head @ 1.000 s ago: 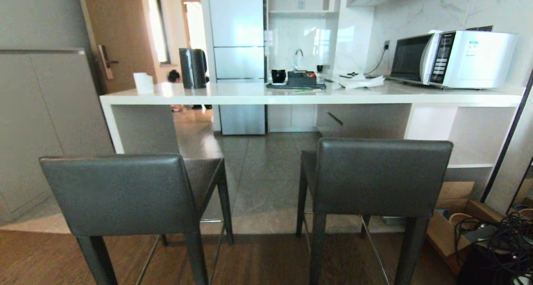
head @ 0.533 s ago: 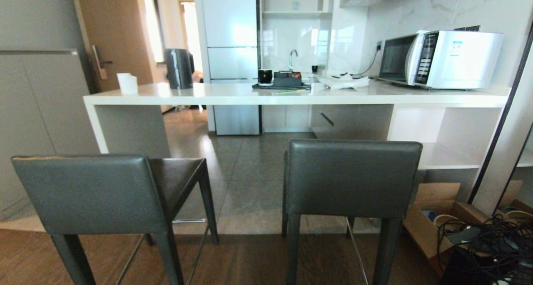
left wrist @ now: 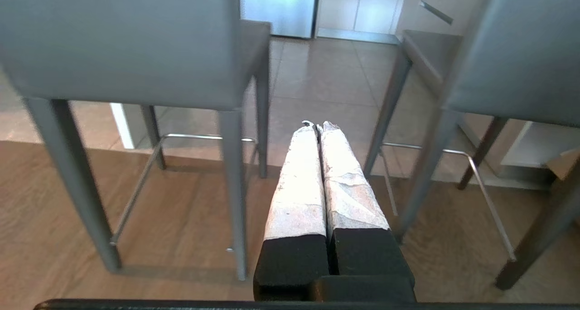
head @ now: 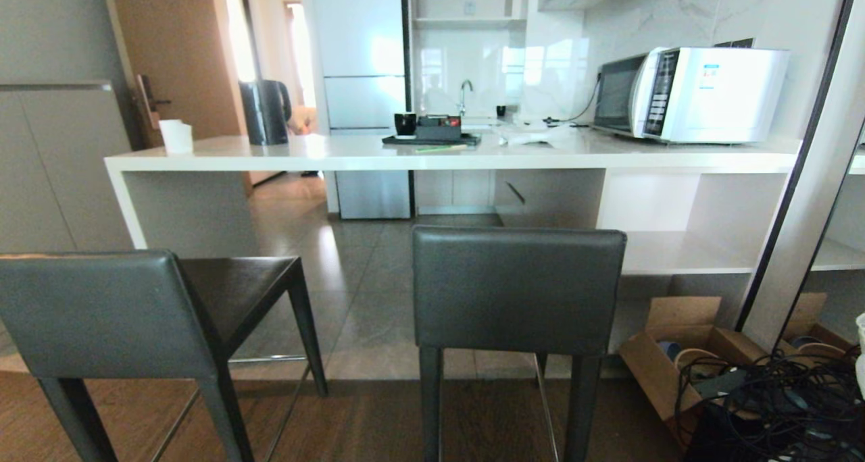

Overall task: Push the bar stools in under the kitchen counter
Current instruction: Push the gray chair back under the dining table

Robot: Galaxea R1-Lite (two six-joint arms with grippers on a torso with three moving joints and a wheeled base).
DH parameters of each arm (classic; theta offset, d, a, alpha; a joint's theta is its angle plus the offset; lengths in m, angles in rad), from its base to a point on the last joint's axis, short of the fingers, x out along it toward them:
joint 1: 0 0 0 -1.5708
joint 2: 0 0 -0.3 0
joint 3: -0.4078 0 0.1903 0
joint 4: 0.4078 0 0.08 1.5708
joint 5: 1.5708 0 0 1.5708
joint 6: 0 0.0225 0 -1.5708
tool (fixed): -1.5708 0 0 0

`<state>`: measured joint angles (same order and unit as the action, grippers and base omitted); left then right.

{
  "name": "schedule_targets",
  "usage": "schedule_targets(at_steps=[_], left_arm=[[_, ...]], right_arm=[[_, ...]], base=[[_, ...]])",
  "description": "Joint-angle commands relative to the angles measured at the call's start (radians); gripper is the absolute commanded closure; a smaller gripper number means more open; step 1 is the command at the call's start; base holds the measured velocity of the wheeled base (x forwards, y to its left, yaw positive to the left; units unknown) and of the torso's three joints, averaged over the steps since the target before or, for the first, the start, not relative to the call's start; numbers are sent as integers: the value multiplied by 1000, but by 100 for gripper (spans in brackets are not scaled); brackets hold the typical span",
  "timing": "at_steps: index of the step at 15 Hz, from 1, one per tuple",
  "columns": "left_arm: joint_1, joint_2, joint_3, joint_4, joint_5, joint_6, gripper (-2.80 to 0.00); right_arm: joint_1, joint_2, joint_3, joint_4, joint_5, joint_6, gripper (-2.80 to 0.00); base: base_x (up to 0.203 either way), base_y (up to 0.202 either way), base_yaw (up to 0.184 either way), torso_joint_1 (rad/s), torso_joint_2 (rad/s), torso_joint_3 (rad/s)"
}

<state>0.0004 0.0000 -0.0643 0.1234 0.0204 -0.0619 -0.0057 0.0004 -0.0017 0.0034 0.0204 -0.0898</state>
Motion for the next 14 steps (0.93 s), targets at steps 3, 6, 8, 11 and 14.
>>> schedule_targets(at_steps=[3,6,8,11,14], left_arm=[[1,1,0,1,1,-2,0],[0,0,0,2,1,-3,0],[1,0,0,2,0,0,0],[1,6,-34,-5,-25,23,0],[-1,210,-182,-35,-99,10,0]], right_arm=[[0,0,0,0,1,-1,0],[0,0,0,0,1,-1,0],[0,0,0,0,1,-1,0],[-2,1,-12,3,0,-2,0],[0,163,-130,-6,19,22,0]], base=[[0,-38,0,1,-1,1],[0,0,0,0,0,0],[0,0,0,0,0,0],[0,0,0,0,0,0],[0,0,0,0,0,0]])
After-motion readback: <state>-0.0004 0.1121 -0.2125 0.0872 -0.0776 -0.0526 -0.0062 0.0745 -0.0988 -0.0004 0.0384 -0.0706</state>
